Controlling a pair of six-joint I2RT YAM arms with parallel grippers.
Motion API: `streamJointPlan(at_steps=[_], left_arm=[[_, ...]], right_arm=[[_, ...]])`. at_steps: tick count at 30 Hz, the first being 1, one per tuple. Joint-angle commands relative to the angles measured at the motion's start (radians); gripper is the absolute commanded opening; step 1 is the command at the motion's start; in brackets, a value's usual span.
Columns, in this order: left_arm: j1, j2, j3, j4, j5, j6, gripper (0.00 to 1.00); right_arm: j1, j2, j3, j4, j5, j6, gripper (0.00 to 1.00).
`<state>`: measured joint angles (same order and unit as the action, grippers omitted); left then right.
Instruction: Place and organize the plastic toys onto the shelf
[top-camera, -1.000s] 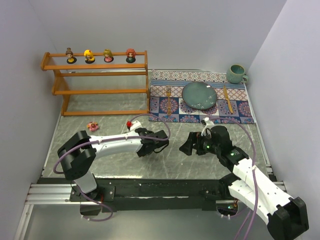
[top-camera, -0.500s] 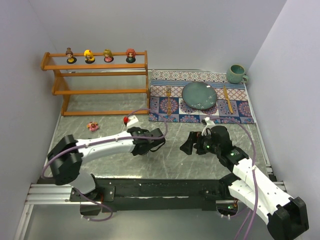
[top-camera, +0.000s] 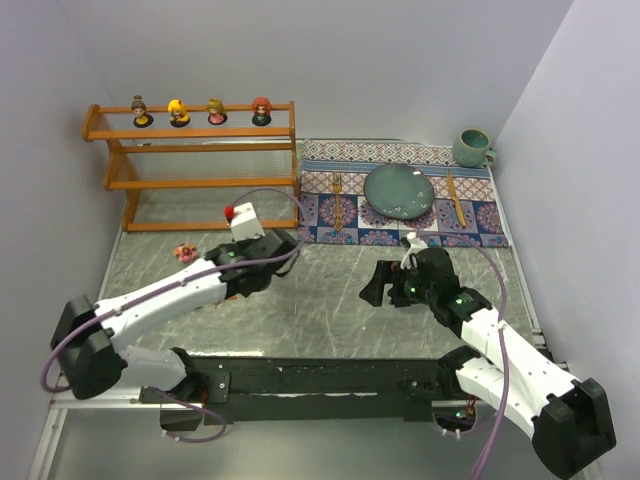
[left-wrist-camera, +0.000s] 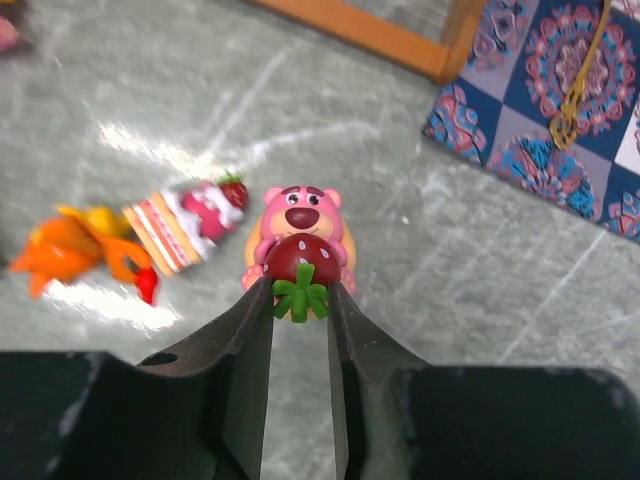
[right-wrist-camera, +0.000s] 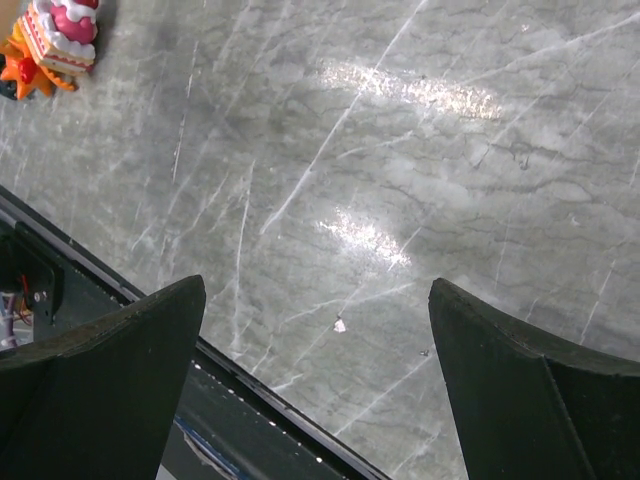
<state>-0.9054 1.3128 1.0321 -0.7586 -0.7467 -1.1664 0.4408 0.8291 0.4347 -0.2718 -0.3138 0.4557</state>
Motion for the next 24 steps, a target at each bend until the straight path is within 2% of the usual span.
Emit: streamJointPlan(at_steps=[1, 8, 12, 17, 24], left_arm=[[0.094, -0.130, -0.081, 0.224, 0.033, 0.251, 0.01], [0.288, -0.204, -0.216, 0.554, 0.176, 0.568, 0.01], [0.333, -0.166, -0.257, 0.728, 0.239, 0.709, 0.01], [0.353, -0.074, -0.257, 0.927, 0.300, 0.793, 0.01], [0.356, 0.084, -0.207, 1.038, 0.325, 0.830, 0.01]], right_arm=[[0.007, 0.013, 0.061, 0.043, 0.019, 0.003, 1.00], [0.006, 0.031, 0.081, 0.031, 0.033, -0.009, 1.00], [0.006, 0.034, 0.087, 0.023, 0.041, -0.017, 1.00], [0.007, 0.030, 0.093, 0.003, 0.056, -0.025, 1.00], [0.006, 0.028, 0.099, -0.017, 0.077, -0.031, 1.00]])
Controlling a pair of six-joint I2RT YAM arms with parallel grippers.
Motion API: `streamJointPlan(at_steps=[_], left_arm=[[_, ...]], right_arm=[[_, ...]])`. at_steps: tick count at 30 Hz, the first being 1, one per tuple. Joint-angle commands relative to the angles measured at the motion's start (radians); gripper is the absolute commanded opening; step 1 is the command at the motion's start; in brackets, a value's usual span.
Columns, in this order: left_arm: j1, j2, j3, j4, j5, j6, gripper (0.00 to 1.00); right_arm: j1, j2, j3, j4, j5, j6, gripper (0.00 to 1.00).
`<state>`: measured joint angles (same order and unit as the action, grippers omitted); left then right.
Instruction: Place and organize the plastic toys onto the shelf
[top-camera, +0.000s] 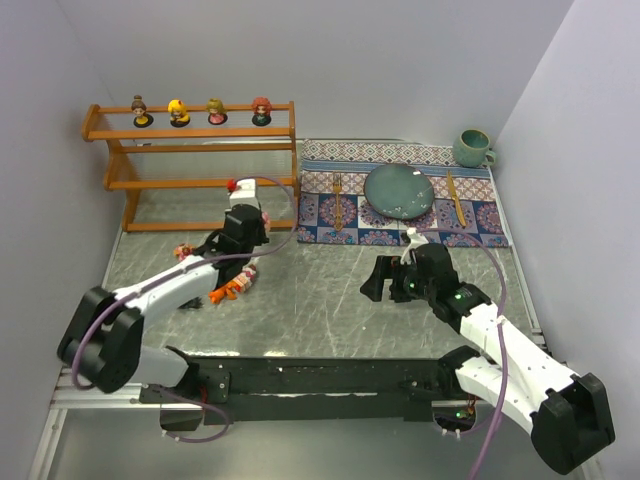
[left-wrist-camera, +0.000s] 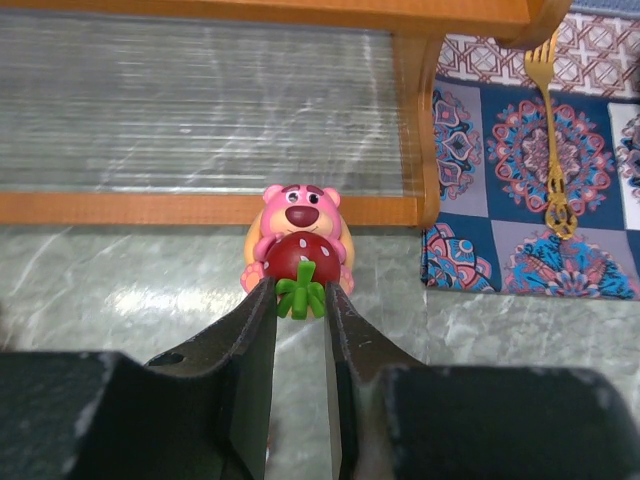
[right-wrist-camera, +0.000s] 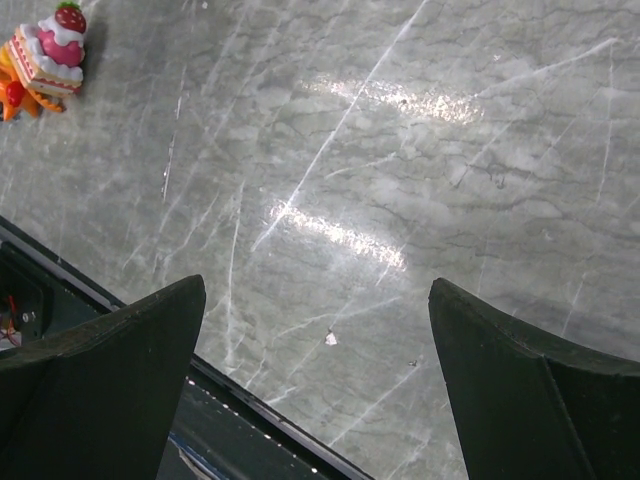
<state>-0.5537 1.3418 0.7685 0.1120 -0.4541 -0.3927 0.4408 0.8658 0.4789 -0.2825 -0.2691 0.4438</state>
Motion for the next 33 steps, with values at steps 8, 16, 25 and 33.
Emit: streamJointPlan(at_steps=[8, 16, 25, 33], left_arm=[[0.011, 0.158, 0.097, 0.239, 0.049, 0.064, 0.01], [0.040, 0.180, 0.107, 0.241, 0.043, 0.064, 0.01], [0.185, 0.059, 0.012, 0.215, 0.110, 0.086, 0.01], [0.327, -0.052, -0.041, 0.169, 0.229, 0.173, 0.01]], right_arm=[[0.006, 0.010, 0.063, -0.017, 0.059, -0.027, 1.00], [0.006, 0.035, 0.076, -0.015, 0.068, -0.030, 1.00], [0.006, 0.047, 0.067, 0.017, 0.059, -0.043, 1.00], [0.006, 0.044, 0.069, 0.020, 0.057, -0.062, 1.00]])
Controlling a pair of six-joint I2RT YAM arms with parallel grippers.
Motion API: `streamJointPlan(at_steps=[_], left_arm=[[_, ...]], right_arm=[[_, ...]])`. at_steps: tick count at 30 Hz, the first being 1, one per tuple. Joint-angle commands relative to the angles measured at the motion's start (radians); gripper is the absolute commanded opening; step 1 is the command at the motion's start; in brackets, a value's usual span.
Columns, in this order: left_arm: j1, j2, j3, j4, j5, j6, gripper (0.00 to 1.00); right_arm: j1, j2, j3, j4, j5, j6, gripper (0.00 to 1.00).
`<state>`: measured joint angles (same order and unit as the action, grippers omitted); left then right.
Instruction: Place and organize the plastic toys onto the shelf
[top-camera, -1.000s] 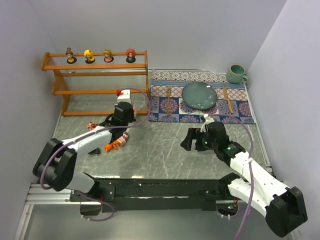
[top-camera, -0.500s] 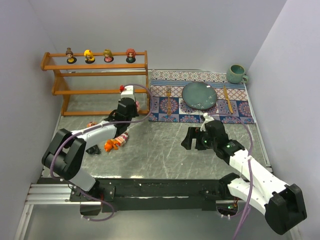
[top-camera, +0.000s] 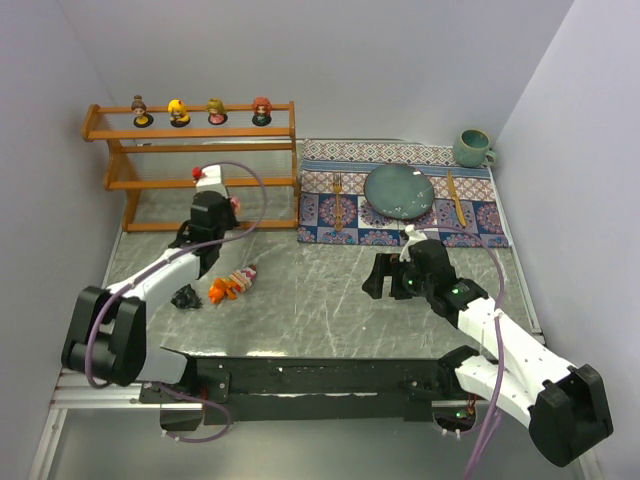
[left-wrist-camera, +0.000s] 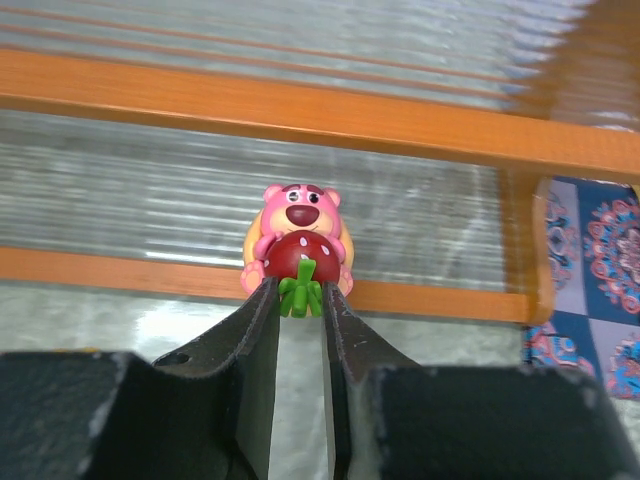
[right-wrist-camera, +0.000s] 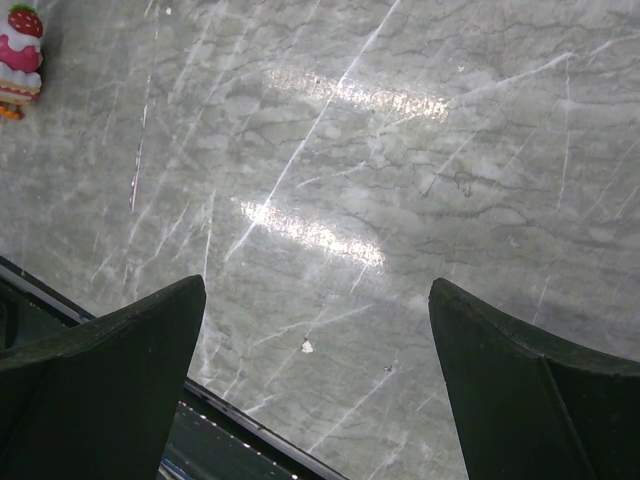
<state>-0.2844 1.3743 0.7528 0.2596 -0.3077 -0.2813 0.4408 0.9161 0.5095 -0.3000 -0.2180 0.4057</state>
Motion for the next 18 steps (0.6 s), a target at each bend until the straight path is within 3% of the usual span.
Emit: streamJointPlan(at_steps=[1, 7, 18], left_arm=[[0.095, -0.092, -0.032, 0.020, 0.120, 0.074, 0.01], [0.218, -0.133, -0.073, 0.046, 0.208, 0.152, 0.01], [0.385, -0.064, -0.148, 0.174, 0.358, 0.200, 0.01]], right_arm=[[0.007, -0.011, 0.035, 0.041, 0.006, -0.027, 1.00], [0.006, -0.037, 0.020, 0.053, -0.001, -0.030, 1.00], [0.007, -0.014, 0.026, 0.044, -0.011, -0.036, 1.00]])
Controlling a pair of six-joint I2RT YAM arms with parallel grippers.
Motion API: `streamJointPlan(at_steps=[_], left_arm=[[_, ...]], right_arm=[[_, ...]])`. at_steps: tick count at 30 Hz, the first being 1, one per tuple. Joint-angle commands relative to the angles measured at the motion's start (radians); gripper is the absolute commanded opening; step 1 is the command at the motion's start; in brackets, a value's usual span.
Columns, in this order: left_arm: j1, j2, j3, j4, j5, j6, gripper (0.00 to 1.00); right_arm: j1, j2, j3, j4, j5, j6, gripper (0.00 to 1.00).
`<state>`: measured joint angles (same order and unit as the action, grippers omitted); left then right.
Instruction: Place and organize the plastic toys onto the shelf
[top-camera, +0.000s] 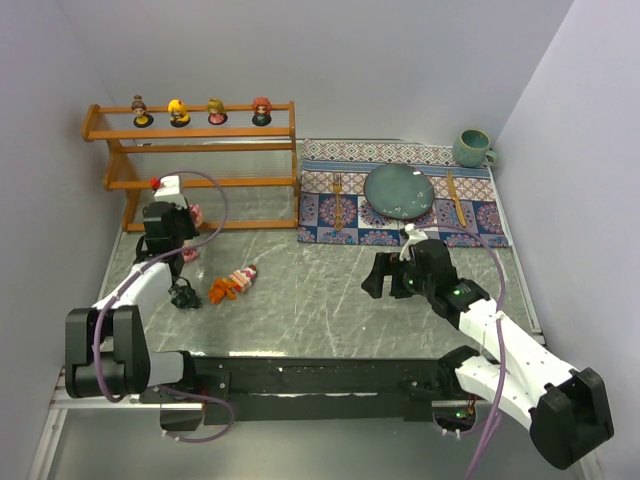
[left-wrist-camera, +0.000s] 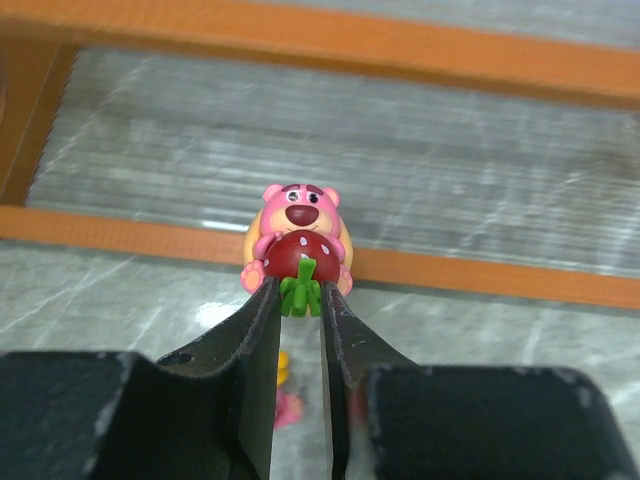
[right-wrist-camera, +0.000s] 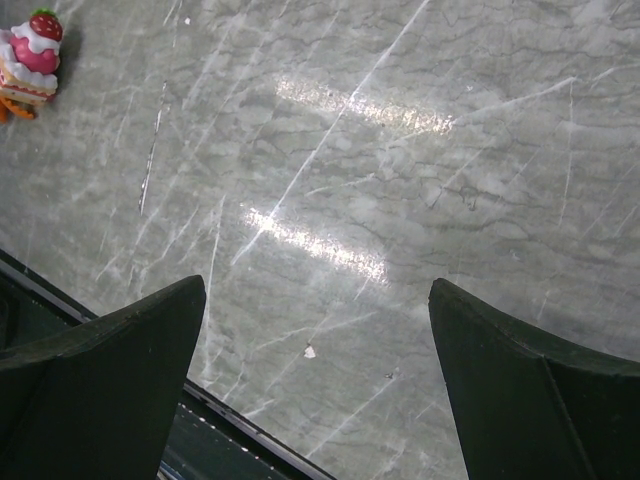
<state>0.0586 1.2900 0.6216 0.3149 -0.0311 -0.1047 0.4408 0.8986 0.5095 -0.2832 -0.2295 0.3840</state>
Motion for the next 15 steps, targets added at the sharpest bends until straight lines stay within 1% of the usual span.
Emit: streamJointPlan(at_steps=[1, 4, 15], left_arm=[[0.050, 0.028, -0.020, 0.136, 0.086, 0.022, 0.01], [0.067, 0.067, -0.016, 0.136, 0.131, 0.023, 0.01], [0.084, 0.147, 0.015, 0.188, 0.137, 0.036, 0.05]], right_arm=[[0.006, 0.002, 0.026, 0.026, 0.005, -0.016, 1.00], [0.006, 0.008, 0.031, 0.021, 0.015, -0.016, 1.00], [0.006, 0.034, 0.037, 0.026, 0.021, -0.022, 1.00]])
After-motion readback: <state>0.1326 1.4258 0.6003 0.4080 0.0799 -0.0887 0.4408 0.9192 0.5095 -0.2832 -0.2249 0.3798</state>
